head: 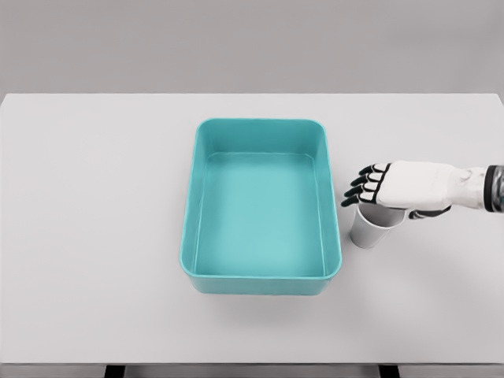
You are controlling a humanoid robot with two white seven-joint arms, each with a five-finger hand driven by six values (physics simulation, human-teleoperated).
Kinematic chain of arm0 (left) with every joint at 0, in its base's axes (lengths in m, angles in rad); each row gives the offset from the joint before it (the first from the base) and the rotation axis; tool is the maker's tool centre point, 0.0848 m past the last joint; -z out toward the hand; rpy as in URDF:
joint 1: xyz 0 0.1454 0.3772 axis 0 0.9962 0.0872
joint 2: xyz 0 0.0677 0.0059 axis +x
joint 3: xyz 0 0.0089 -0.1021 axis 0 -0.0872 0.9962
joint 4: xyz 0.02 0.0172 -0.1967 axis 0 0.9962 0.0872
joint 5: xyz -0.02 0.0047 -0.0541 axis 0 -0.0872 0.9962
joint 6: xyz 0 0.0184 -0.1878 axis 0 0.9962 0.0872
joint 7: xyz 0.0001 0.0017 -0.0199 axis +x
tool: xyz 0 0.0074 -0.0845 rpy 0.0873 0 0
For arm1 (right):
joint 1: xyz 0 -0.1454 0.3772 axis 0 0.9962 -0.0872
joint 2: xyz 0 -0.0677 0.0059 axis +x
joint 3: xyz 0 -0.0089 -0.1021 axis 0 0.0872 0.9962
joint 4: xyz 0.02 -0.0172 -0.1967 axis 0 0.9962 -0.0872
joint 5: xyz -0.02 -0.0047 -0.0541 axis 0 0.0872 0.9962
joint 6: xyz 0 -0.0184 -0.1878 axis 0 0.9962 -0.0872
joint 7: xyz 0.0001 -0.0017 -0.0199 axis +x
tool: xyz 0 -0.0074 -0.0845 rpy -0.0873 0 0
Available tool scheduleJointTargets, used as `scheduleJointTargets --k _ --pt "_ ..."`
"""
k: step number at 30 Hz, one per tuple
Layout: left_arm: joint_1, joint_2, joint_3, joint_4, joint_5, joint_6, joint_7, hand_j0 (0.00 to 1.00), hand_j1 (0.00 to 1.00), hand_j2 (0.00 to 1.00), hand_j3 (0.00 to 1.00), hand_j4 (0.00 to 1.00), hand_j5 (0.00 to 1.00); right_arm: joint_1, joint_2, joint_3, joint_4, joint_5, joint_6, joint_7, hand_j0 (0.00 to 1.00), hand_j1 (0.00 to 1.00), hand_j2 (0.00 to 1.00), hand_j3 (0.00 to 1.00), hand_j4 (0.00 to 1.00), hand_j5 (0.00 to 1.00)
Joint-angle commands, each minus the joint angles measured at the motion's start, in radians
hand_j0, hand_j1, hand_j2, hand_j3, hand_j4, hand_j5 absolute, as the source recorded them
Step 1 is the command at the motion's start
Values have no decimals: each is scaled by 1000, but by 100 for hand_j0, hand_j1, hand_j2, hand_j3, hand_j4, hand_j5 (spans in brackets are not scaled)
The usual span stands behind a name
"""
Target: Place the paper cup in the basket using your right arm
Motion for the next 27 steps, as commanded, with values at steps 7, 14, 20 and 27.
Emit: scheduleJointTargets --k 7,14,20,27 --pt "0 0 0 0 -1 0 0 100 100 100 100 100 100 0 -4 -3 -6 1 2 0 82 82 82 82 82 82" --pt "0 0 0 0 -1 0 0 100 100 100 100 100 100 -2 -5 -13 -6 3 2 0 75 75 75 75 75 75" --pt "0 0 0 0 -1 0 0 100 100 100 100 100 100 -3 -10 -22 -5 1 2 0 76 76 76 76 76 76" --pt "0 0 0 0 -1 0 0 100 100 100 100 100 100 0 -11 -77 -2 0 6 0 76 76 76 76 76 76"
